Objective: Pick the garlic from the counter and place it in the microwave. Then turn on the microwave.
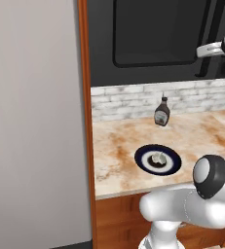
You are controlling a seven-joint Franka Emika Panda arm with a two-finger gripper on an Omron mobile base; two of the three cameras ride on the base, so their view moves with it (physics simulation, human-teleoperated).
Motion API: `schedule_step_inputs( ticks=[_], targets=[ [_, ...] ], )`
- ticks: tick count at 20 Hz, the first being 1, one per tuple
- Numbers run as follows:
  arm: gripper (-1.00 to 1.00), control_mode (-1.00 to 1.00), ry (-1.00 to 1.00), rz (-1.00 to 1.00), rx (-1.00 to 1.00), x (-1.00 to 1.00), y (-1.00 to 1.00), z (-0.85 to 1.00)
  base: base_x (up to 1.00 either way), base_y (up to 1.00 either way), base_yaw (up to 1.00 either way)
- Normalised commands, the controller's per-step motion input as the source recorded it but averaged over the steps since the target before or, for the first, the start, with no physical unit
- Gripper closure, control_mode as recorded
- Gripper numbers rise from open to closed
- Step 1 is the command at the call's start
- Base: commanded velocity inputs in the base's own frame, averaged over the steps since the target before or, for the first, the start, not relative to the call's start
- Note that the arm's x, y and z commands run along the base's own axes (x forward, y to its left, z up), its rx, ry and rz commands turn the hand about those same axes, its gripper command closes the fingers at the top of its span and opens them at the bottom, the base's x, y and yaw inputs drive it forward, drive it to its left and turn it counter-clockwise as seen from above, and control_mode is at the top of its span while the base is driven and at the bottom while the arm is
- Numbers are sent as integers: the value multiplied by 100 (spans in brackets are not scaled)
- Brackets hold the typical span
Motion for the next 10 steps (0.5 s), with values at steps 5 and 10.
schedule_step_inputs(
  ticks=[5, 10],
  targets=[
    [100, -100, 0, 4, 0, -26, 16, 2, 0, 0, 0],
    [100, -100, -7, 0, 0, -39, 15, 4, 0, 0, 0]
  ],
)
